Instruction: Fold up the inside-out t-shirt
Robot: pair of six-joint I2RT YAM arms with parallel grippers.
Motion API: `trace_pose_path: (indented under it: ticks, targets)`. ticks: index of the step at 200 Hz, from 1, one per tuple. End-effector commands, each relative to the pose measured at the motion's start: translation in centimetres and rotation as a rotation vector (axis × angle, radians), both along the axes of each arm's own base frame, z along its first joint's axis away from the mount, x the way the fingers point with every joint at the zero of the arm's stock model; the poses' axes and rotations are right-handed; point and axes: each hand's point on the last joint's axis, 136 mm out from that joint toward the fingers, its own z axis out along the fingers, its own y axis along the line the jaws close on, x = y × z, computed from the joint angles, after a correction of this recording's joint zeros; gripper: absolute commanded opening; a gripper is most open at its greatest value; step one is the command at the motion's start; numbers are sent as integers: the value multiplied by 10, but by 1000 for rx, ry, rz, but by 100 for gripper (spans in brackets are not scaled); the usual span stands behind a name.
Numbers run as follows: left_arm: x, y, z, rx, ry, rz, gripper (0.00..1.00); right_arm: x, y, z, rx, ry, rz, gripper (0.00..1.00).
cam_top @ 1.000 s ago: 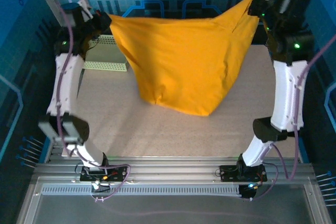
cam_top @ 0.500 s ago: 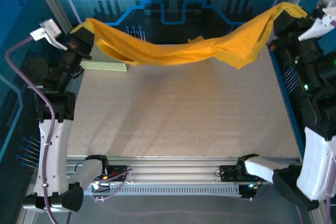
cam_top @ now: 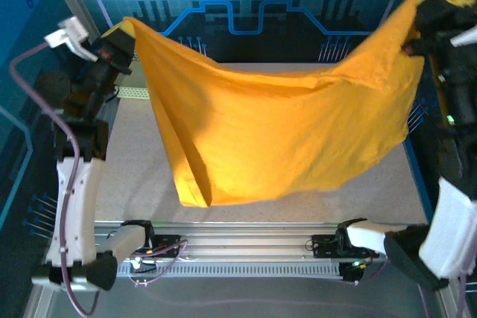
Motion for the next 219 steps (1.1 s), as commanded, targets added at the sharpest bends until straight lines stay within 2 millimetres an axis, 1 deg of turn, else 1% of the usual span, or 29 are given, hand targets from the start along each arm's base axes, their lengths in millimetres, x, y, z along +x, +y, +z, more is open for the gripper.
trace_pose_path:
  ticks: [1,13,28,57,74,80,81,109,120,127,130,136,137,143,148,153,155,158,160,178,192,196,198,202,204,206,208,214,219]
  targets:
    - [54,-2,-50,30,180,23,0,73,-3,-30,-59,126,-115,0]
    - [78,-6,-80,38,257,29,0,104,-2,-49,-82,189,-131,0]
    - [104,-10,-126,42,355,37,0,144,0,-82,-106,280,-141,0]
    - [150,-17,-219,44,550,54,0,223,6,-167,-110,472,-111,0]
    - [174,-20,-266,59,648,68,0,264,6,-222,-119,587,-125,0]
    - [181,-21,-278,64,672,75,0,277,6,-241,-120,625,-130,0]
    - [182,-21,-281,64,678,76,0,282,6,-248,-120,640,-132,0]
    - [215,-18,-333,91,803,119,0,331,6,-312,-108,757,-144,0]
    - [227,-13,-349,109,857,151,13,348,6,-332,-101,801,-151,0]
    - [235,-11,-358,126,891,165,14,359,6,-341,-104,819,-157,0]
    - [238,-9,-361,133,903,173,15,362,6,-343,-103,824,-160,4]
    - [245,-6,-365,146,922,195,18,373,4,-353,-103,844,-179,20]
    - [245,-5,-369,151,937,198,19,374,4,-355,-103,847,-183,24]
    - [250,0,-370,163,969,223,26,382,0,-361,-105,857,-209,43]
    - [253,4,-372,177,998,243,37,386,-4,-363,-105,867,-234,55]
    - [255,10,-372,189,1024,271,50,390,-8,-368,-108,881,-258,61]
    - [255,12,-371,193,1034,283,54,390,-10,-364,-105,874,-266,63]
    - [256,15,-370,197,1043,298,58,394,-11,-373,-110,893,-277,66]
    - [255,17,-369,202,1054,307,60,394,-13,-371,-110,891,-284,68]
    - [247,25,-349,222,1069,346,69,383,-19,-358,-109,889,-314,78]
    - [231,19,-332,225,1053,340,74,363,-21,-354,-87,942,-319,81]
    - [225,16,-335,224,1061,333,75,355,-21,-353,-77,960,-315,81]
    - [221,15,-332,220,1057,328,75,354,-21,-358,-73,978,-312,81]
    - [215,10,-333,213,1060,313,76,343,-18,-351,-61,987,-296,81]
    - [211,8,-331,209,1059,307,76,341,-17,-357,-56,1009,-291,81]
    - [207,6,-334,207,1067,304,76,336,-15,-355,-49,1014,-281,81]
    - [205,3,-329,201,1056,298,77,333,-14,-358,-44,1028,-274,81]
    - [193,-3,-336,192,1076,291,78,320,-7,-362,-24,1051,-241,81]
    - [183,-9,-343,185,1090,279,79,309,0,-372,-8,1078,-207,81]
